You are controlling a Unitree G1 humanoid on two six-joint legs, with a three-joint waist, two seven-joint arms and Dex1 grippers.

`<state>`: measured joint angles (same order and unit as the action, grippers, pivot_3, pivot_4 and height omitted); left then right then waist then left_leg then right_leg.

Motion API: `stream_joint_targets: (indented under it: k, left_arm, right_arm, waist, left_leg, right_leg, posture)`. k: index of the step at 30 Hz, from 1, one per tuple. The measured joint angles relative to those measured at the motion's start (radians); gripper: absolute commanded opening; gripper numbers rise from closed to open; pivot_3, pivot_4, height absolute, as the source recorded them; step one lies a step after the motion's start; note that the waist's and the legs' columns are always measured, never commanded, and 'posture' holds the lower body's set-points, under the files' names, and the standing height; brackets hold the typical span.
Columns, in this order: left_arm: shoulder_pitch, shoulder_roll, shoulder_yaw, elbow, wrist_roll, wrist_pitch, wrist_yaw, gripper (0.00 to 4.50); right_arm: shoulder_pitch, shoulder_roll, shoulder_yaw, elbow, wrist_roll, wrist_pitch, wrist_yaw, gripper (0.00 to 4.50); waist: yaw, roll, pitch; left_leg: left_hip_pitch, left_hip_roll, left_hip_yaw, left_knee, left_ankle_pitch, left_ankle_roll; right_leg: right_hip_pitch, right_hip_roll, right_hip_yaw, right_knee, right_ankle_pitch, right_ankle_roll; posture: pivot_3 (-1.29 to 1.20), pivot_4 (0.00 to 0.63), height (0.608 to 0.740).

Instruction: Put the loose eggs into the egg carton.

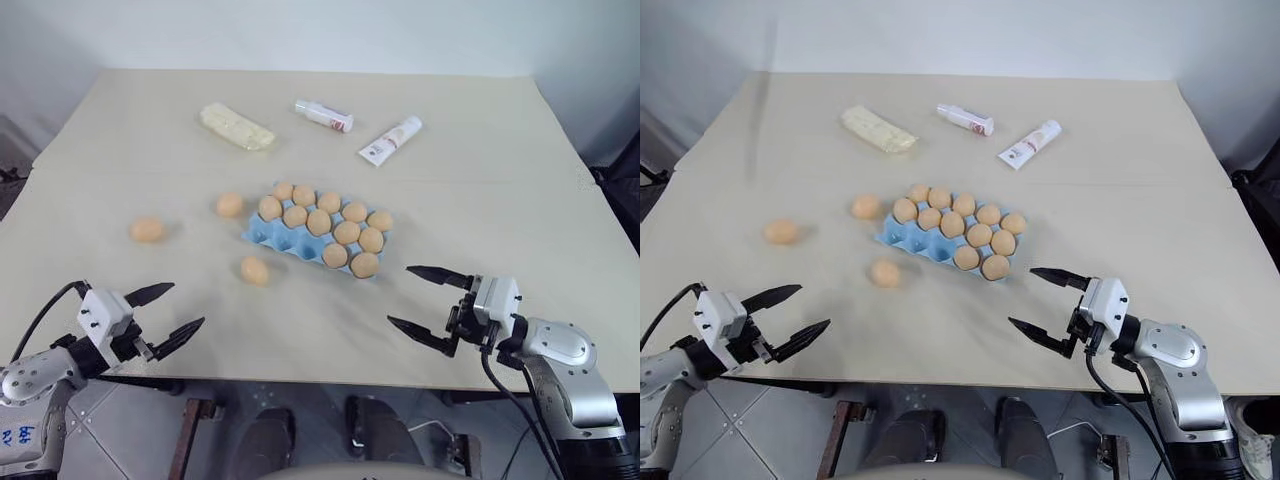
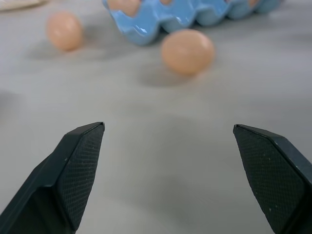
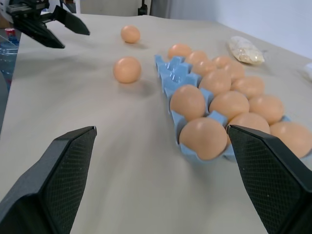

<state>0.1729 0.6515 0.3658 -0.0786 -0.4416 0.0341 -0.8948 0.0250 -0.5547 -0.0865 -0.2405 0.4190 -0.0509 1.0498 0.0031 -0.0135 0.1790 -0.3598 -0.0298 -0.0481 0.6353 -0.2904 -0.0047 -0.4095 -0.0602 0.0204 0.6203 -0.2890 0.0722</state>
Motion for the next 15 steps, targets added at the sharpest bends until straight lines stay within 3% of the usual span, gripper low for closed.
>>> stream_joint_targets:
  k: [3, 4, 8, 14, 15]
  left_arm:
    - [-0.076, -0.053, -0.09, -0.037, 0.016, 0.035, 0.04, 4.5]
    - [-0.102, -0.071, -0.124, -0.037, 0.03, 0.042, 0.057, 4.5]
    - [-0.221, -0.152, -0.219, -0.01, 0.096, 0.057, 0.135, 4.5]
    - [-0.323, -0.222, -0.316, 0.128, 0.21, 0.034, 0.213, 4.5]
    - [-0.329, -0.223, -0.327, 0.145, 0.224, 0.026, 0.22, 4.32]
  right_arm:
    - [-0.016, 0.0, 0.006, -0.007, 0.0, 0.009, -0.007, 4.49]
    - [-0.022, -0.001, 0.009, -0.01, 0.001, 0.011, -0.008, 4.49]
    - [-0.033, -0.002, 0.026, -0.027, 0.004, 0.032, -0.009, 4.49]
    - [-0.039, -0.001, 0.042, -0.037, 0.011, 0.061, -0.022, 4.49]
    - [-0.041, 0.0, 0.043, -0.042, 0.012, 0.067, -0.028, 4.5]
  waist:
    - [0.004, 0.0, 0.0]
    - [0.004, 0.0, 0.0]
    - [0.004, 0.0, 0.0]
    - [-0.004, 0.0, 0.0]
    - [-0.003, 0.0, 0.0]
  left_leg:
    - [0.0, 0.0, 0.001, 0.0, 0.0, 0.002]
    - [0.0, -0.001, 0.001, 0.0, -0.001, 0.002]
    - [-0.002, -0.001, 0.001, -0.001, -0.001, 0.001]
    - [-0.001, -0.001, 0.002, -0.002, -0.001, 0.001]
    - [-0.001, -0.001, 0.002, -0.002, -0.001, 0.001]
  right_leg:
    - [0.001, -0.001, 0.0, -0.002, 0.001, 0.001]
    - [0.0, -0.001, 0.0, -0.002, 0.005, 0.009]
    - [-0.002, 0.0, 0.0, -0.002, 0.005, 0.009]
    - [-0.002, 0.001, 0.0, -0.002, 0.005, 0.009]
    - [-0.002, 0.001, 0.0, -0.002, 0.005, 0.009]
  posture:
    - [0.0, 0.15, 0.74]
    - [0.0, 0.15, 0.74]
    - [0.0, 0.15, 0.74]
    - [0.0, 0.15, 0.74]
    - [0.0, 0.15, 0.74]
